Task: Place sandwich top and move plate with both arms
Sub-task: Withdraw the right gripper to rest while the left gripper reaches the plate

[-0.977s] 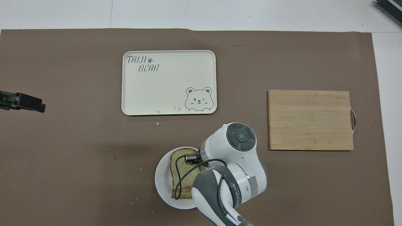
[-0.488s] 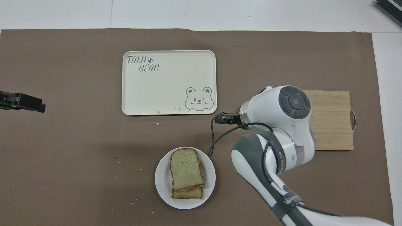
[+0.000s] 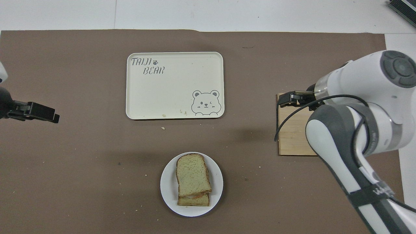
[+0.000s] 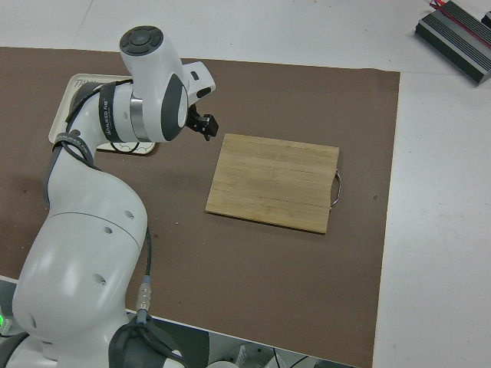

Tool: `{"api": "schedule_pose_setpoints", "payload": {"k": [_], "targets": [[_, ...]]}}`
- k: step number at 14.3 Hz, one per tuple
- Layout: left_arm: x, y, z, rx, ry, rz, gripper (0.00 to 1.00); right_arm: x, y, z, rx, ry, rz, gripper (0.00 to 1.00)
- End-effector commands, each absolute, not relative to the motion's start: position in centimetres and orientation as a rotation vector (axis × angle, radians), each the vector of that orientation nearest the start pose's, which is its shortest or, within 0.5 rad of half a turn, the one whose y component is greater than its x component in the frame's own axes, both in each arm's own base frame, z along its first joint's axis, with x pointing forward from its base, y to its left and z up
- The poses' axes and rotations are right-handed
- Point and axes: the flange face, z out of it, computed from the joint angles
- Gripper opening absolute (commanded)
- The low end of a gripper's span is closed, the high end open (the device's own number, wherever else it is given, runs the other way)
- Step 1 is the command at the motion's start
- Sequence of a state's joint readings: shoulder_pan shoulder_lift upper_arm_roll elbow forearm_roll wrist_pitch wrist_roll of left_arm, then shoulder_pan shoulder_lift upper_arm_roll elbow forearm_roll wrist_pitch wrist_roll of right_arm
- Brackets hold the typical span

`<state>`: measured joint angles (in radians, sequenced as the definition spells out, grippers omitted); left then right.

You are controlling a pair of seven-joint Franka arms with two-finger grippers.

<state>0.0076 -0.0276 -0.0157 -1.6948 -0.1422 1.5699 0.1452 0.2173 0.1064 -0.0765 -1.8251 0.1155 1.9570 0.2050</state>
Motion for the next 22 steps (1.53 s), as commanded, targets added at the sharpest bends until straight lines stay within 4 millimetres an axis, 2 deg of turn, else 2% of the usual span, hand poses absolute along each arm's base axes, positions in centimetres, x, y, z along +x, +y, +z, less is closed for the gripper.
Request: {"api": "schedule_pose_setpoints", "payload": {"k": [1,4,6,8,10,12,15,16,19,20,21,22], "targets": [[51.2,-4.1,55.3,-3.376,0.227,0.183,1.0,57.6,6.4,51.4,-3.051,0.135,0.003,1.0],[49.3,-8.5,49.7,-3.45,0.274,0.212,1.0,56.0,3.1,54.4,-3.042,0.199,-0.003,1.0],[47.7,-10.3,45.6,-3.491,0.264,0.269,1.0,55.4,1.8,55.3,-3.045,0.204,-0.001,1.0],[46.1,-12.0,42.5,-3.549,0.238,0.305,1.0,54.7,0.3,56.8,-3.055,0.216,-0.013,1.0],[44.6,-13.5,38.9,-3.59,0.36,0.288,1.0,54.3,-0.5,60.3,-3.094,0.216,-0.025,1.0],[42.9,-14.3,35.8,-3.643,0.415,0.275,1.0,54.3,-0.6,62.6,-3.139,0.204,-0.051,1.0],[40.8,-15.2,33.1,-3.704,0.372,0.312,1.0,54.0,-0.7,64.0,-3.147,0.189,-0.061,1.0],[39.7,-16.5,32.2,-3.712,0.392,0.3,1.0,53.5,-0.6,63.8,-3.132,0.166,-0.045,1.0],[36.8,-18.8,30.0,-3.738,0.325,0.282,0.75,53.1,-0.6,63.8,-3.133,0.149,-0.043,1.0],[36.4,-18.9,29.6,-3.738,0.318,0.292,0.66,53.2,-0.7,63.8,-3.141,0.123,-0.038,1.0],[36.0,-19.4,29.3,-3.73,0.344,0.296,0.59,53.3,-0.8,64.3,-3.15,0.099,-0.048,1.0],[35.5,-19.6,28.9,-3.721,0.348,0.295,0.57,53.2,-0.9,64.8,-3.153,0.091,-0.02,1.0]]}}
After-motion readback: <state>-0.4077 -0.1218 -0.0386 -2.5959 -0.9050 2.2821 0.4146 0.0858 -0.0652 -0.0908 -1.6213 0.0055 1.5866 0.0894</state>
